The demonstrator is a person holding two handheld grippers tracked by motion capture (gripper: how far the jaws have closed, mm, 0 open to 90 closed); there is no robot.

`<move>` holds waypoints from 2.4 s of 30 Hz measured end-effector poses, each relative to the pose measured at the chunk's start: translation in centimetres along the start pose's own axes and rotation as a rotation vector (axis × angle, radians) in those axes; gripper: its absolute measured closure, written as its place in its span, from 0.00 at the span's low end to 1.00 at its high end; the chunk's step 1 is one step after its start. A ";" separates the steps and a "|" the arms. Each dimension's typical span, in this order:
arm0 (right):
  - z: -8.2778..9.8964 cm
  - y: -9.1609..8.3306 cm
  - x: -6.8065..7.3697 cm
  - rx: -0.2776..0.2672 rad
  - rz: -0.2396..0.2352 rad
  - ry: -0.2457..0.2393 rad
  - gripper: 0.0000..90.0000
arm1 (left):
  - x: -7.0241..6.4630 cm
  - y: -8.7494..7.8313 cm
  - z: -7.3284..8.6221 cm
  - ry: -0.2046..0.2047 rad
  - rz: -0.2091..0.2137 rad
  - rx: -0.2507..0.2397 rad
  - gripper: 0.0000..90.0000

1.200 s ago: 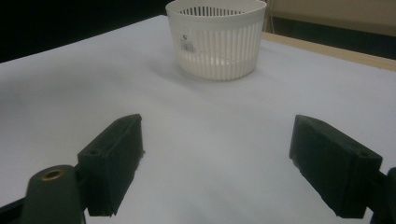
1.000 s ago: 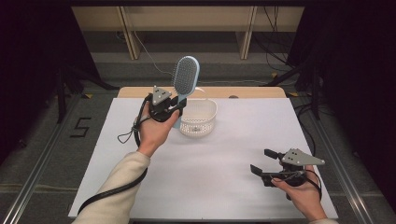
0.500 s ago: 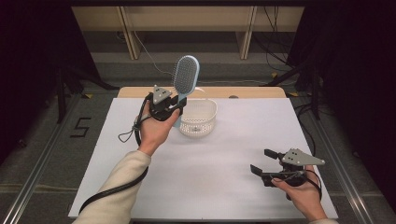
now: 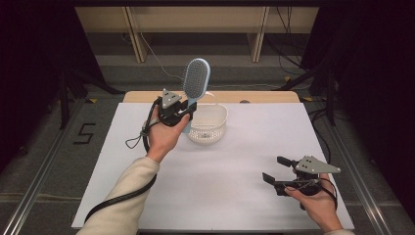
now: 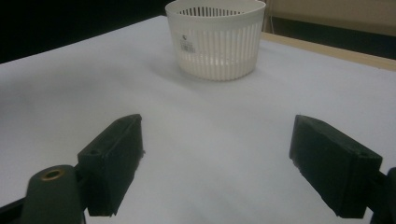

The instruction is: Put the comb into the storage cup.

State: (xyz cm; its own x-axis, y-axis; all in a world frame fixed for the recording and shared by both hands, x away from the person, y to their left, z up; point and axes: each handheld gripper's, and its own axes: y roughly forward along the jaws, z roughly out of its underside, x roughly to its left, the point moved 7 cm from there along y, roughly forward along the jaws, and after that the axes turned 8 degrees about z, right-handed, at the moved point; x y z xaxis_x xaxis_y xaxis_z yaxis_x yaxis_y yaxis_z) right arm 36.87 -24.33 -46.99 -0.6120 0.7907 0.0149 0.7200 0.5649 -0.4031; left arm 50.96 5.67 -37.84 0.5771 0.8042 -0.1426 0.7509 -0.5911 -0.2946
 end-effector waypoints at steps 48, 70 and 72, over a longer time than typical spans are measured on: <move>0.1 0.0 -0.1 0.005 0.001 0.003 0.20 | -1.0 2.7 -1.2 0.010 0.017 -0.008 0.77; 0.1 -0.1 0.0 0.004 0.000 0.004 0.20 | -1.2 4.0 -1.6 0.008 0.011 -0.024 0.77; 0.1 -0.1 0.0 0.003 0.001 0.004 0.20 | -1.1 4.1 -1.7 0.009 0.010 -0.023 0.77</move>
State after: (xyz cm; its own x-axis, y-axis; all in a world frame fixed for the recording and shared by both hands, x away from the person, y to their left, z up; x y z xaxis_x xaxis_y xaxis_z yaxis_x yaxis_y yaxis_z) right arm 36.82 -24.43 -47.04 -0.6101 0.7921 0.0181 0.7194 0.5634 -0.4062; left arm 53.91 2.21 -37.33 0.5874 0.7976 -0.1370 0.7520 -0.6005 -0.2718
